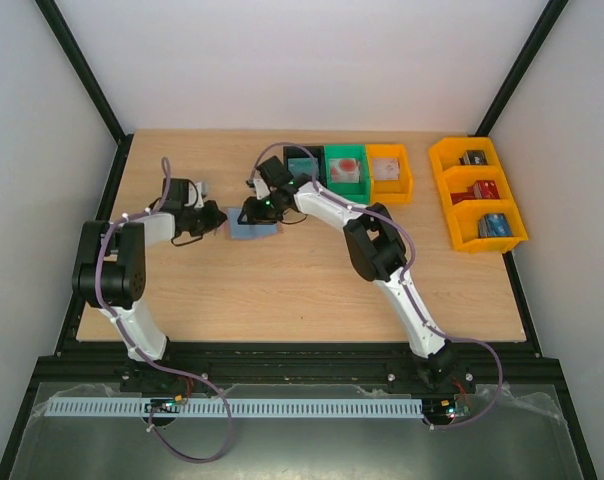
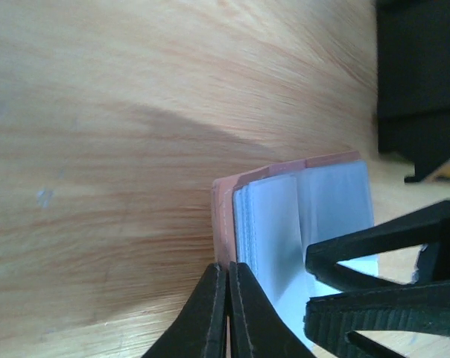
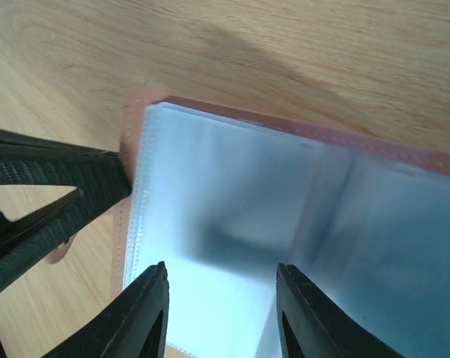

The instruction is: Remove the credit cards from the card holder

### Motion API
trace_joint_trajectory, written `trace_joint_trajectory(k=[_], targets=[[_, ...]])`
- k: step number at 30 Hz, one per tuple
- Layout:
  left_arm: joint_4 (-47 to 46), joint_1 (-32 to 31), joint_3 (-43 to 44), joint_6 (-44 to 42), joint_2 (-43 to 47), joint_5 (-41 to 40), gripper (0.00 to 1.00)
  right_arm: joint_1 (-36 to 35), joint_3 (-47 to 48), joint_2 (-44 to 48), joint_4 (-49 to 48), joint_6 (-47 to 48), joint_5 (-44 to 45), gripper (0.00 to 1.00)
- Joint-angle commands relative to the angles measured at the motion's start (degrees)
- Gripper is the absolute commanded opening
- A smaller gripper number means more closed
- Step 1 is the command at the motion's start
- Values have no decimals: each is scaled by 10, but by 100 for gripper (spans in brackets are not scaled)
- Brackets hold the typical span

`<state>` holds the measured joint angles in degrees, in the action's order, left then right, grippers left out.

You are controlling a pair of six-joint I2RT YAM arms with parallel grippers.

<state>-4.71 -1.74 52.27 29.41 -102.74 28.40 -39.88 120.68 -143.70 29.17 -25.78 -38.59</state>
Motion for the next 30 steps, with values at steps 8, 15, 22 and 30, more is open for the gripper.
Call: trace_joint_trajectory(k=[8,15,22,30], targets=[[155,-18,10,-425,138,-17,2,41,-155,156,1,63,46,51],[134,-18,-48,-254,144,-40,2,16,-234,146,-56,23,25,54],[100,-18,-84,-207,143,-63,2,5,-207,79,-111,-30,-36,46],[84,-18,-102,-191,119,-73,2,-15,-115,39,-114,-25,-107,20]])
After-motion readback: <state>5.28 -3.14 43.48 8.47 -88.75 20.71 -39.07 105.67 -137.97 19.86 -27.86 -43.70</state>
